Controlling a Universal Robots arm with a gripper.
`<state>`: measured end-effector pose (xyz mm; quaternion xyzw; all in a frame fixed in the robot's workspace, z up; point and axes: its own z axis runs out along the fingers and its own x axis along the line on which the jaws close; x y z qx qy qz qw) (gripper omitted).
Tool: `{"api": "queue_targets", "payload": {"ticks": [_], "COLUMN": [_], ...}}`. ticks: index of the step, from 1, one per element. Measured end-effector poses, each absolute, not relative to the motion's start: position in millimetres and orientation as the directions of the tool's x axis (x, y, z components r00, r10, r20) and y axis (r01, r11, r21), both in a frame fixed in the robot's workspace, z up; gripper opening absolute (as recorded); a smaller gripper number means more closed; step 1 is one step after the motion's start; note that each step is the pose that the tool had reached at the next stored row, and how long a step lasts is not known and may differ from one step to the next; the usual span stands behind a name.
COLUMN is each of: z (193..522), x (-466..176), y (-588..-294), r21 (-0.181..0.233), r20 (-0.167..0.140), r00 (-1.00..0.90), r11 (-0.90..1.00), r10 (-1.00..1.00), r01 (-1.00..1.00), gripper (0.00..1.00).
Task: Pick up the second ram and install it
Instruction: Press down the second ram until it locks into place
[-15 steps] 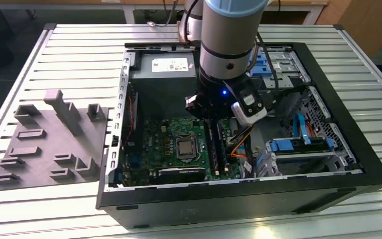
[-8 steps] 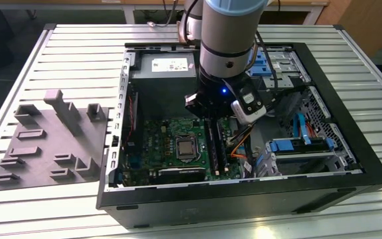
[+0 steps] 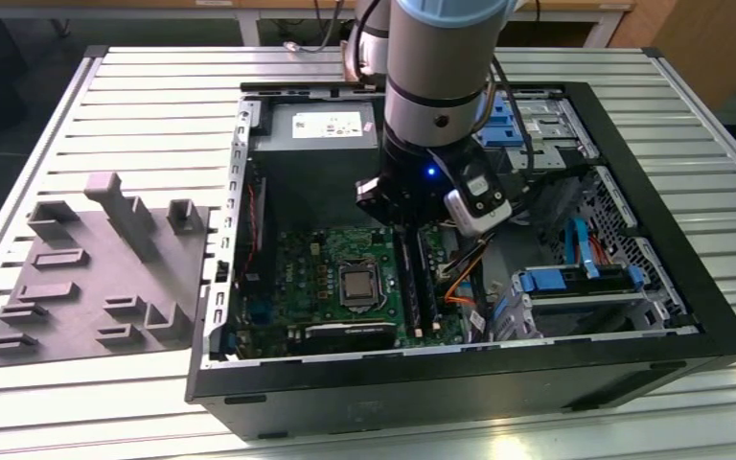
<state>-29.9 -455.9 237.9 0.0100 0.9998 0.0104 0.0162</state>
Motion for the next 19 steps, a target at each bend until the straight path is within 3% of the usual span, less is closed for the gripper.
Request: {"api": "queue_targets", "payload": {"ticks": [19], "z": [237.9], "x": [-29.9], "y": [-449.6], "r21": [0.021], "r20": [-0.032], "r00": [-0.999], "r11": [1.0], "r10": [0.02], "r01": [0.02], "gripper": [0.11]}}
